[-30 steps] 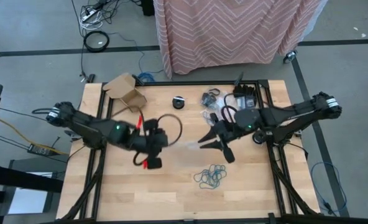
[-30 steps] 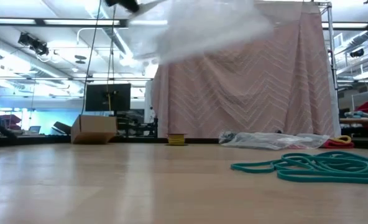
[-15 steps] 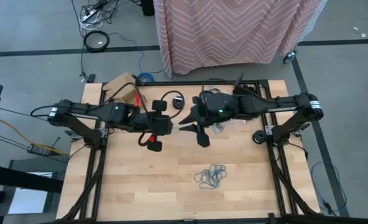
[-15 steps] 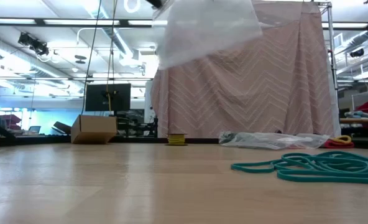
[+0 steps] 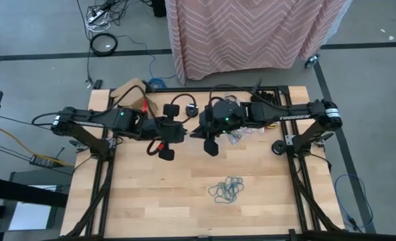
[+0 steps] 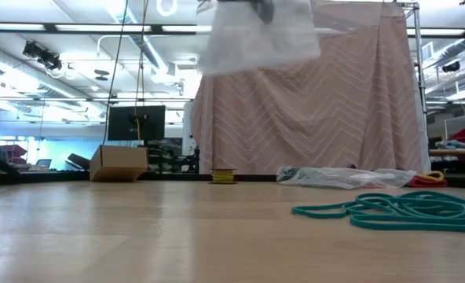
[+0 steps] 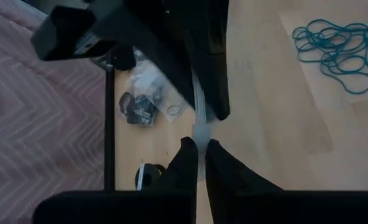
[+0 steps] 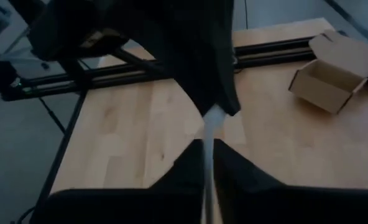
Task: Sort rubber bands
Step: Open the transparent zip bag
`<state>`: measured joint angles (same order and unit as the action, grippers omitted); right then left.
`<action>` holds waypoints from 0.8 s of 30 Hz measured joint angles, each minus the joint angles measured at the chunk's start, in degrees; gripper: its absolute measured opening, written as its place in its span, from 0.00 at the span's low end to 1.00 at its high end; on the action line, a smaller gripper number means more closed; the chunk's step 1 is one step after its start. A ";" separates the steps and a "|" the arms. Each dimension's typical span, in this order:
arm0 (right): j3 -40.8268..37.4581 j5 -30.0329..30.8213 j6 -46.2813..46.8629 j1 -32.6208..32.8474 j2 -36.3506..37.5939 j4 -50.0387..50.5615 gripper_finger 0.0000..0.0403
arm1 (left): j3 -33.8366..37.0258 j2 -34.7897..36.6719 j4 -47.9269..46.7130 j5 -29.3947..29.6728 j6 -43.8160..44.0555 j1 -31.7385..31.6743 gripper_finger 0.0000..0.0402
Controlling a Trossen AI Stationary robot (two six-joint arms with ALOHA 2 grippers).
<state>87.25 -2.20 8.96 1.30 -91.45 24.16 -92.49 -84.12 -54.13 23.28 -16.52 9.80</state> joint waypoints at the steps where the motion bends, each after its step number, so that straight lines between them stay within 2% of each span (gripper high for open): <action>1: 0.01 0.36 0.24 0.01 0.04 -0.06 0.02 | 0.00 0.00 0.02 0.72 0.08 0.00 0.06; 5: 0.01 0.77 1.41 0.04 0.05 0.62 0.00 | 0.00 0.00 0.14 4.40 0.56 0.07 0.13; 10: 0.01 0.67 1.54 0.20 0.66 1.25 0.00 | 0.00 0.07 0.38 4.48 3.49 0.01 0.24; 18: 0.01 0.55 0.81 0.22 2.58 0.98 0.00 | 0.00 4.27 4.18 -7.60 11.59 -3.81 0.36; 24: 0.01 0.66 -0.47 0.22 5.91 -0.89 0.00 | 0.00 7.57 7.15 -10.58 12.32 -6.04 0.35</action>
<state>87.26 -1.54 8.49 1.52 -85.54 23.28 -92.49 -76.55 -46.98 12.70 -4.19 3.77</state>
